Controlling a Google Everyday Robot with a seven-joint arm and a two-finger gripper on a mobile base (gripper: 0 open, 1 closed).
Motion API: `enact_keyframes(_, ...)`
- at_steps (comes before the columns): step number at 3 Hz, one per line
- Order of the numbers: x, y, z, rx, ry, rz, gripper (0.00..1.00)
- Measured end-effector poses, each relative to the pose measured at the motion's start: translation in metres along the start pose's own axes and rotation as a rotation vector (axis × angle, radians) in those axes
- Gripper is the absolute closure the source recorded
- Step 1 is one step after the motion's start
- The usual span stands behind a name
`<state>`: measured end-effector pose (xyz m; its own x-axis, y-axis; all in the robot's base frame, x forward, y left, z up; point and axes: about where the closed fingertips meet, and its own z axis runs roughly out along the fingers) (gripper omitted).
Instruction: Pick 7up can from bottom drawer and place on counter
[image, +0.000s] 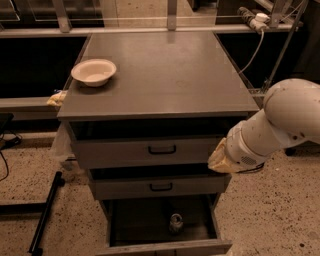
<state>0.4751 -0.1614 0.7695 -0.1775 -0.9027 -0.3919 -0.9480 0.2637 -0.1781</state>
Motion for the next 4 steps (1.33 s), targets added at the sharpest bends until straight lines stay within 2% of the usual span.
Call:
enact_keyframes(1, 0.005, 0.004, 0.011, -0.009, 0.011, -0.002, 1.0)
enact_keyframes(2, 0.033, 0.026, 0.071, -0.05, 0.004, -0.014, 1.0)
enact_keyframes(3, 0.062, 0.05, 0.157, -0.085, -0.06, -0.009, 1.0)
enact_keyframes(4, 0.075, 0.046, 0.226, -0.054, -0.166, 0.002, 1.0)
